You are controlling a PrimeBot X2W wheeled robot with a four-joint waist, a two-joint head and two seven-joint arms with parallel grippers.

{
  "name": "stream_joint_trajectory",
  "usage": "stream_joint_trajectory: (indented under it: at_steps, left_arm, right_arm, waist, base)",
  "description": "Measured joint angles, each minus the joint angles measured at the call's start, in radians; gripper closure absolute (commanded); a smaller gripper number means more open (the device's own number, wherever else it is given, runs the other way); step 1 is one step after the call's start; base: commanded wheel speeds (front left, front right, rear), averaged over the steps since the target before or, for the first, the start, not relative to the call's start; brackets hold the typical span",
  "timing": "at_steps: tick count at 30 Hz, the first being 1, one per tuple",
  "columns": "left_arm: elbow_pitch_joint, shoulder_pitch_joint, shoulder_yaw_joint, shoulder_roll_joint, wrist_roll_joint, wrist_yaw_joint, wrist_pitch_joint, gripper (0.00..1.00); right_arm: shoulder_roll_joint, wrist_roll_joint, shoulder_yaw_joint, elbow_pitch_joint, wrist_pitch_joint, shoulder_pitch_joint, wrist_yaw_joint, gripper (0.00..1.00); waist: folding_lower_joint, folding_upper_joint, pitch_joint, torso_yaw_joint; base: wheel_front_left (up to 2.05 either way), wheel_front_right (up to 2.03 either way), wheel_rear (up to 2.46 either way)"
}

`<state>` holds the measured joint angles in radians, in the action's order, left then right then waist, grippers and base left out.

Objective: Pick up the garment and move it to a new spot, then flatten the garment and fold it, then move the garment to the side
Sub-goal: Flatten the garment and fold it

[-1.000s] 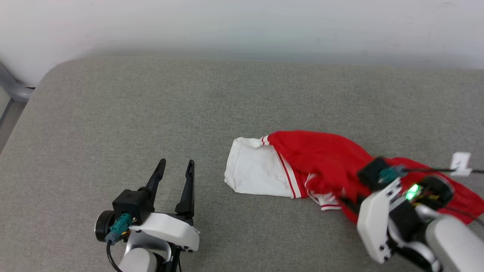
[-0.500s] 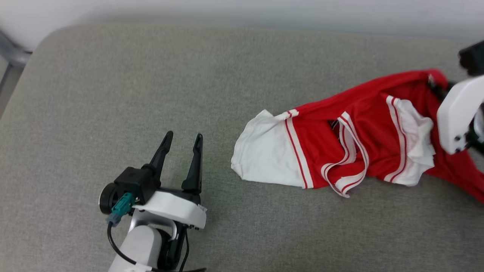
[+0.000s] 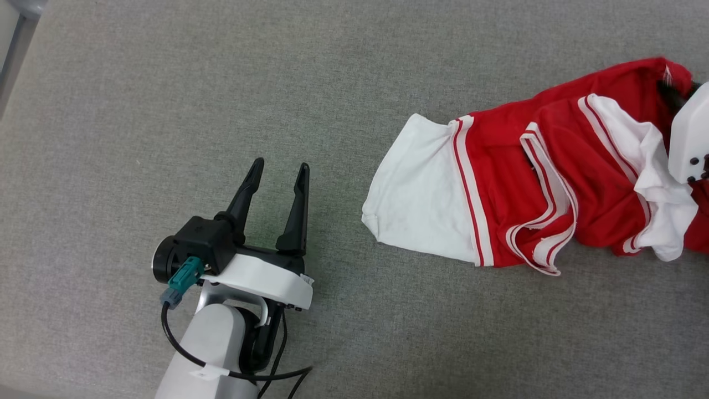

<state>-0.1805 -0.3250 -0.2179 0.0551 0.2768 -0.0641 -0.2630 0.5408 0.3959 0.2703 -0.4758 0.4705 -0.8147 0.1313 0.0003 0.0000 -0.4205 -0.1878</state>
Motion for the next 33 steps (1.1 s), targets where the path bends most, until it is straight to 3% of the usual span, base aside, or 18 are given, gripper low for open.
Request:
stream_joint_trajectory:
  at_steps: [4,5,8,14,18,23,28,33]
  left_arm:
    - [-0.003,0.0,0.007,-0.002,-0.011,-0.003,0.0,0.0]
    - [-0.006,0.006,0.015,-0.002,-0.02,-0.004,0.0,0.0]
    - [-0.014,0.028,0.022,-0.003,-0.029,-0.005,0.0,0.0]
    - [-0.033,0.085,0.037,-0.003,-0.042,-0.005,0.0,0.0]
    - [-0.039,0.122,0.051,-0.002,-0.044,-0.005,0.0,0.0]
    - [-0.043,0.137,0.051,-0.001,-0.044,-0.008,0.0,0.0]
    - [-0.044,0.133,0.046,-0.001,-0.044,-0.011,0.0,0.0]
    - [-0.039,0.11,0.032,-0.002,-0.044,-0.015,0.0,0.0]
  right_arm:
    - [-0.026,-0.003,-0.047,-0.078,-0.136,0.001,0.0,0.0]
    - [-0.055,-0.011,-0.101,-0.11,-0.268,0.012,0.0,0.0]
    - [-0.089,-0.019,-0.16,-0.119,-0.396,0.054,0.0,0.0]
    - [-0.141,-0.027,-0.219,-0.063,-0.502,0.2,0.0,0.0]
    - [-0.163,0.012,-0.199,0.017,-0.397,0.318,0.0,0.0]
    - [-0.125,0.081,-0.157,0.182,-0.179,0.41,0.0,0.0]
    - [-0.105,0.11,-0.125,0.314,0.017,0.437,0.0,0.0]
    - [-0.097,0.095,-0.079,0.344,0.122,0.416,0.0,0.0]
  waist:
    - [-0.0001,0.0001,0.02,0.002]
    - [-0.0001,0.0,0.043,0.007]
    - [-0.0001,0.0,0.075,0.014]
    - [-0.0003,0.0001,0.156,0.036]
    - [-0.0004,0.0,0.209,0.057]
    - [-0.0005,0.0001,0.245,0.089]
    - [-0.0005,0.0001,0.244,0.098]
    - [-0.0004,0.0001,0.217,0.085]
  base:
    - [0.0,0.0,0.0]
    - [0.0,0.0,0.0]
    - [0.0,0.0,0.0]
    - [0.0,0.0,0.0]
    - [0.0,0.0,0.0]
    - [0.0,0.0,0.0]
    - [0.0,0.0,0.0]
    - [0.0,0.0,0.0]
